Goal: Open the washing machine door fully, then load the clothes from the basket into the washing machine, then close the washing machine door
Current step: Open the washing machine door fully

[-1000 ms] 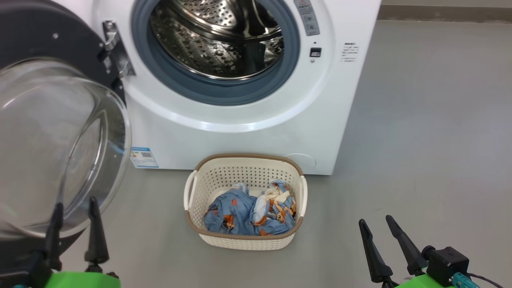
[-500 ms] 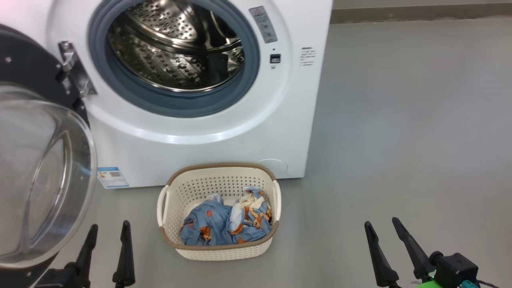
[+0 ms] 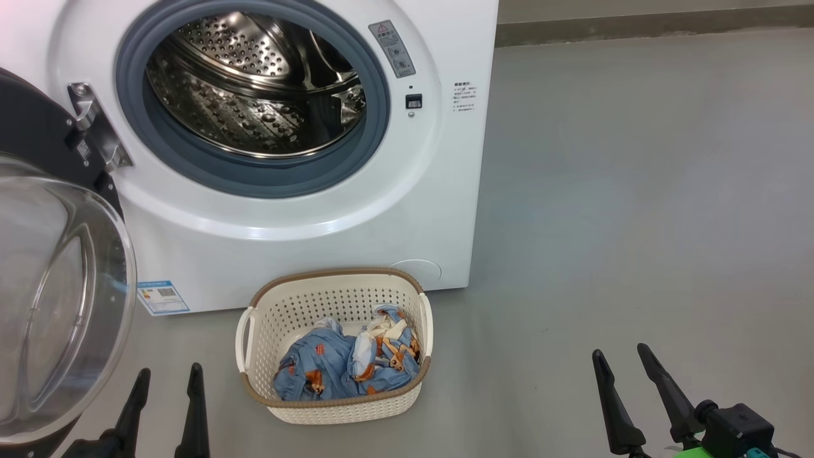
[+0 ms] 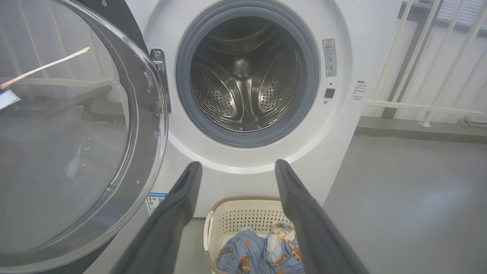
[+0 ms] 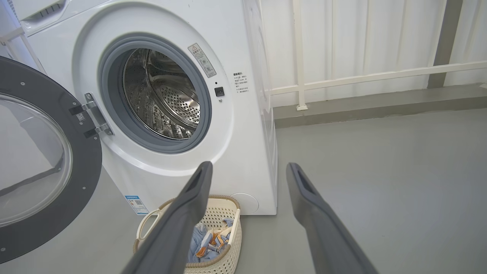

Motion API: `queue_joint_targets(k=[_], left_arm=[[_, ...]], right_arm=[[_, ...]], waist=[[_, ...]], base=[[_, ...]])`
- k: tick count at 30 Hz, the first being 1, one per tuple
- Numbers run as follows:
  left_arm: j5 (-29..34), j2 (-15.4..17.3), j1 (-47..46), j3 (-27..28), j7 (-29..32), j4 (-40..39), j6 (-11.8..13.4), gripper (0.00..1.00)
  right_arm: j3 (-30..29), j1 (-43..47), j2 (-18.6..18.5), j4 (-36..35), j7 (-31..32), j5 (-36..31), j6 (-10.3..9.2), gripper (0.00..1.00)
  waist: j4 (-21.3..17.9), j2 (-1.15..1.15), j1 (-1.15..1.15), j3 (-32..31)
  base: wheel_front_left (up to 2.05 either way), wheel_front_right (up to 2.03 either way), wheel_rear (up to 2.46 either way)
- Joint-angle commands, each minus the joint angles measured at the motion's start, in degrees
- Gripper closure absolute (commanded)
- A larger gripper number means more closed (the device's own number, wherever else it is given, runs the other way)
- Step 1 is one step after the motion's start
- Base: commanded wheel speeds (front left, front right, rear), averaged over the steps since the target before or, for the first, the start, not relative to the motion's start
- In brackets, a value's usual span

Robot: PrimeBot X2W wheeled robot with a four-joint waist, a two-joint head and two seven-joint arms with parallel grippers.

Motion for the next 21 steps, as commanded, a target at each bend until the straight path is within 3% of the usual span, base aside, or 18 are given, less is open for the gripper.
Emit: queue_joint_targets(k=[1, 21], left_arm=[[0.37, 0.31, -1.32, 2.25, -0.32, -1.68, -0.09, 0.0], [0.92, -0.47, -1.06, 3.68, -0.32, -1.27, -0.09, 0.0]], right_arm=[[1.15, -0.96, -0.21, -1.52, -0.69, -0.58, 0.52, 0.0], [0.16, -2.0, -0.21, 0.3, -0.69, -1.47, 0.52, 0.0]], waist=[[0.17, 0.0, 0.0, 0.08], [0.63, 0.0, 0.0, -0.11]], base=[[0.0, 0.0, 0.0], [0.0, 0.0, 0.0]])
